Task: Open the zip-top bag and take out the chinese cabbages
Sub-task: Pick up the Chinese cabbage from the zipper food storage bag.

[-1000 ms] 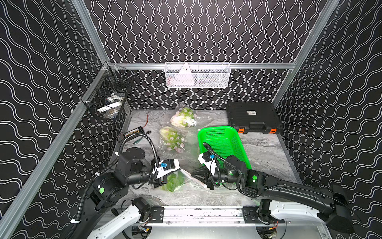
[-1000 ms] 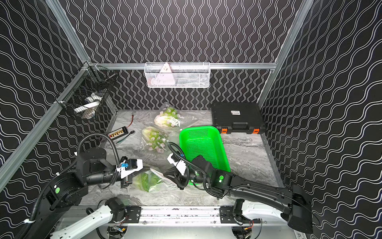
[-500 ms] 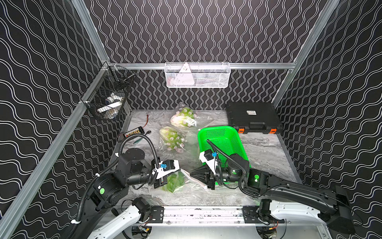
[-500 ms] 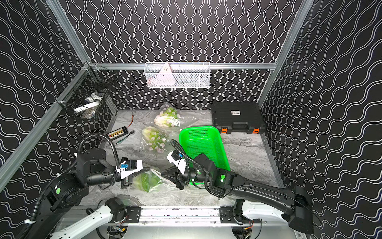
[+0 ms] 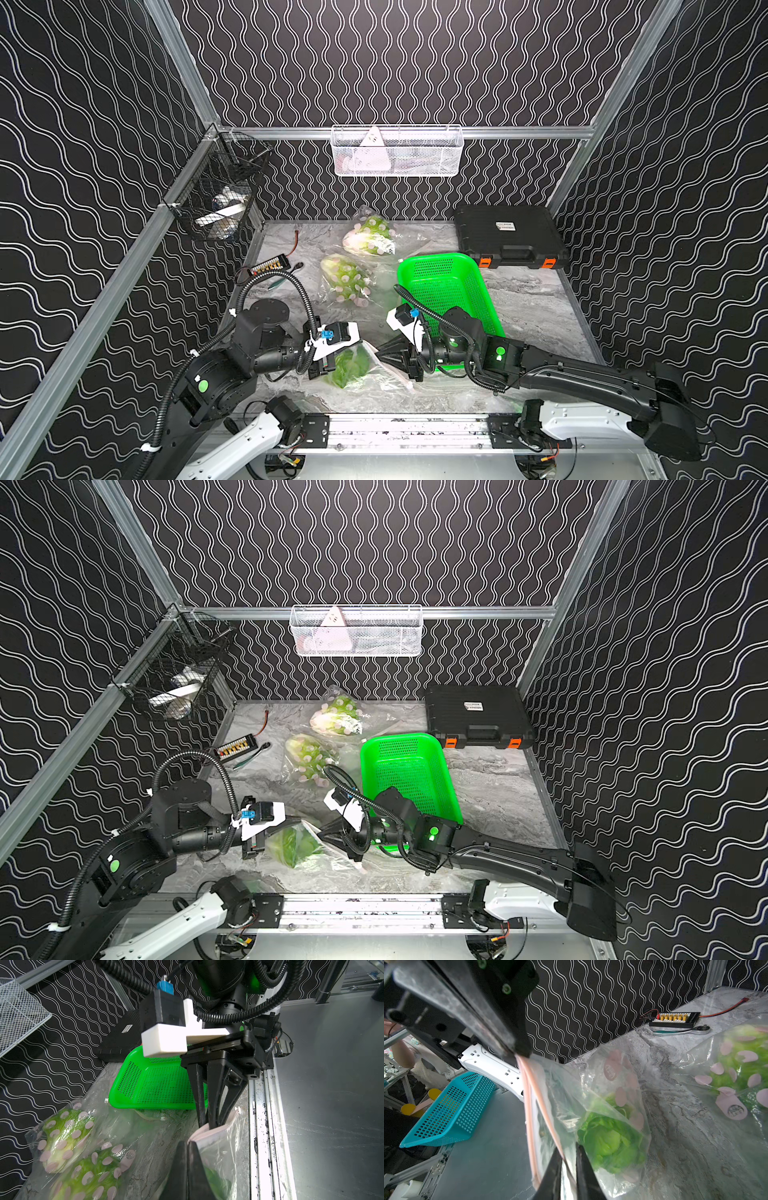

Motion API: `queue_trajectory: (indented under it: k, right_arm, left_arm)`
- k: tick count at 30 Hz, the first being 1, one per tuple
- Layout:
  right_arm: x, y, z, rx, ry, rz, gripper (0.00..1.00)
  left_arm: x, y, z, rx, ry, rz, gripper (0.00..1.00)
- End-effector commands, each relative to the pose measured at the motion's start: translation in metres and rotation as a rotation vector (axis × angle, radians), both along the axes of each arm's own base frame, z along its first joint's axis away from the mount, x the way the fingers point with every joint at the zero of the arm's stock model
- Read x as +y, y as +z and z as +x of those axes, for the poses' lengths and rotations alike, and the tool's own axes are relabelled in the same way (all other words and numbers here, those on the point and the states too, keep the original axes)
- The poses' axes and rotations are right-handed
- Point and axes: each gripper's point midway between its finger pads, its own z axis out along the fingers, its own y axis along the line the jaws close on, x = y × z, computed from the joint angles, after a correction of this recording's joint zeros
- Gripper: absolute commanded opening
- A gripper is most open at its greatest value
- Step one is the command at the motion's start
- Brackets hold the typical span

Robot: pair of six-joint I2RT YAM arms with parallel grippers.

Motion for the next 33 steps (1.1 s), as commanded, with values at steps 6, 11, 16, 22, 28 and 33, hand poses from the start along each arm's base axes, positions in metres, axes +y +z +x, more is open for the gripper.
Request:
queue_trajectory:
  k: [6,11,16,22,28,33]
  right_arm:
    - [-0.003,-0.020,-0.004,0.014,0.013,-0.037,0.02]
    - [-0.007,-0.014,-0.003,-0.001,0.000,-0.015,0.00]
    - [-0.014,-0.008,0.018,-0.061,-0.120,-0.029,0.00]
    - [-0.022,-0.007,0.053,-0.180,-0.290,-0.127,0.00]
    - [-0.028,-0.001,0.080,-0.246,-0.430,-0.169,0.00]
    - [-0.033,-0.009,0.098,-0.250,-0.528,-0.235,0.24]
  left_arm:
    - [-0.001,0.002,0.002,-0.012,0.002,-0.010,0.00]
    - [-0.001,0.001,0.003,-0.007,0.004,-0.011,0.00]
    - [-0.001,-0.001,0.005,-0.002,0.016,-0.004,0.00]
    - [-0.004,-0.007,0.006,0.025,0.011,-0.001,0.00]
    - [-0.004,-0.009,0.005,0.032,0.010,-0.003,0.00]
    - [-0.006,-0.014,0.006,0.053,0.010,-0.014,0.00]
